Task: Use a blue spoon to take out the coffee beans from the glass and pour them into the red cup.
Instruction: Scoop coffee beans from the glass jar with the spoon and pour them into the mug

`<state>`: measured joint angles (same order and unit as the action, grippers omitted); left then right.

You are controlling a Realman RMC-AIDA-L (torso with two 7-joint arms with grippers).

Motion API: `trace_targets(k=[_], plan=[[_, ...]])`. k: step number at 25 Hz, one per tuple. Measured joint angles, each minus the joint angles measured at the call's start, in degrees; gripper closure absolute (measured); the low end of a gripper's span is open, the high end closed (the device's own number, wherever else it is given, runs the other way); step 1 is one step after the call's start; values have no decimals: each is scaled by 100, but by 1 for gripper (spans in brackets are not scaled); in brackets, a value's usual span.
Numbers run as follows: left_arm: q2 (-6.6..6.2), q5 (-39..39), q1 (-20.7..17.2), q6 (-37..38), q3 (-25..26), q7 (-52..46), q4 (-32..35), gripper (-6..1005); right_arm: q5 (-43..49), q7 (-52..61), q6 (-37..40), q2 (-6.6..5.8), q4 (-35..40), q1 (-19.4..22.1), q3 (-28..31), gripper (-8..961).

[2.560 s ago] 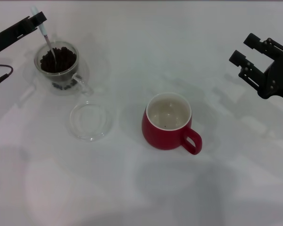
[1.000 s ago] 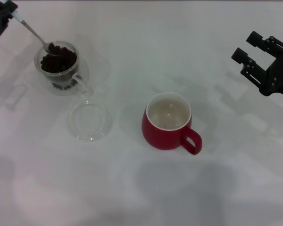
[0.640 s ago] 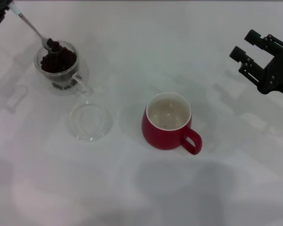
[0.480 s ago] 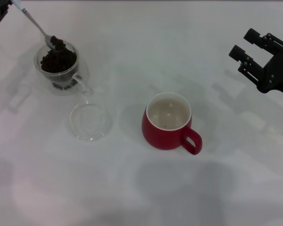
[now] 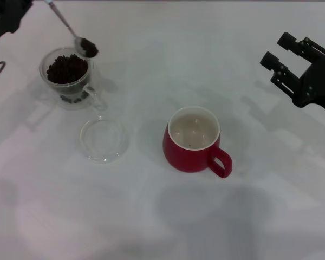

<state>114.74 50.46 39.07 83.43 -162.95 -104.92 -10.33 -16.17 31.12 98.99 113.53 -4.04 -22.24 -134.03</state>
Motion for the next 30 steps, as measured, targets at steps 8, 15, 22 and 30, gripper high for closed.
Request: trace_targets(k=[8,15,22,30], plan=[[150,-617,472,-83,0,17,169,876,0,-19,34,46,32,0,0,407],[343,-1305,965,-384,1,47,223,876,-58,-73,230,97,36,99,0,407],[383,-1917,1292,-1000,-1,503,731,876,-87,-83,382,100,-4,192,0,407],[410,-2255,1409,-1461,0,1568,1024,876,-89,-82,393,80,-18,216,0,407]])
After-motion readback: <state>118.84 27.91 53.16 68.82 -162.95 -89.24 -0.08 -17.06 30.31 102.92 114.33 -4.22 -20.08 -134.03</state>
